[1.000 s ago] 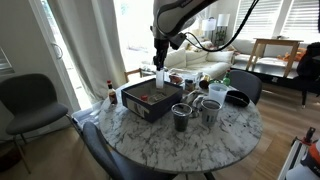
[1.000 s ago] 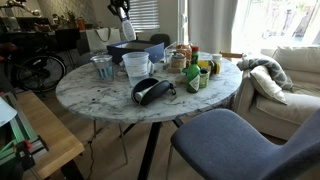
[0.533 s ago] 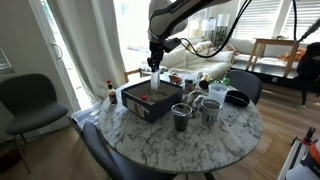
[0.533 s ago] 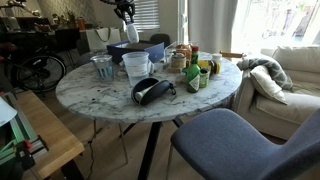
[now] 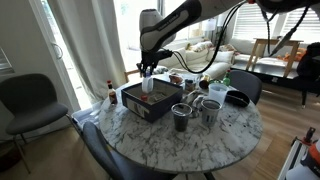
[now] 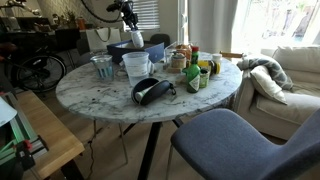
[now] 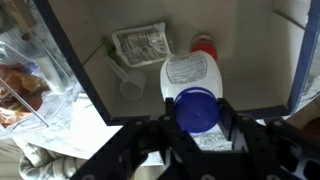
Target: Lift the bottle with the blue lid from the table and put it in the box
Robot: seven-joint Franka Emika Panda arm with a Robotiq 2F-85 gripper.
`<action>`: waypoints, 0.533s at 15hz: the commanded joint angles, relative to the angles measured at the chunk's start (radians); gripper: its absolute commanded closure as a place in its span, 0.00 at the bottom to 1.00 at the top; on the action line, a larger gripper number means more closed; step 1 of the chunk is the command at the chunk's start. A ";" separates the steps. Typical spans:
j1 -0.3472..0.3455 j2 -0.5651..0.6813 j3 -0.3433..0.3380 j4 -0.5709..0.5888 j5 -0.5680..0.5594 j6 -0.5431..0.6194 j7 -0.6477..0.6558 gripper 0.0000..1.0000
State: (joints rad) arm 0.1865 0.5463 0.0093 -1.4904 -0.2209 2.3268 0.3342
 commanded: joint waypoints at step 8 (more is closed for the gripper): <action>0.013 0.260 -0.082 0.337 0.024 -0.145 0.057 0.81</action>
State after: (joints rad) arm 0.1944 0.7317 -0.0741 -1.2376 -0.2159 2.2256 0.4013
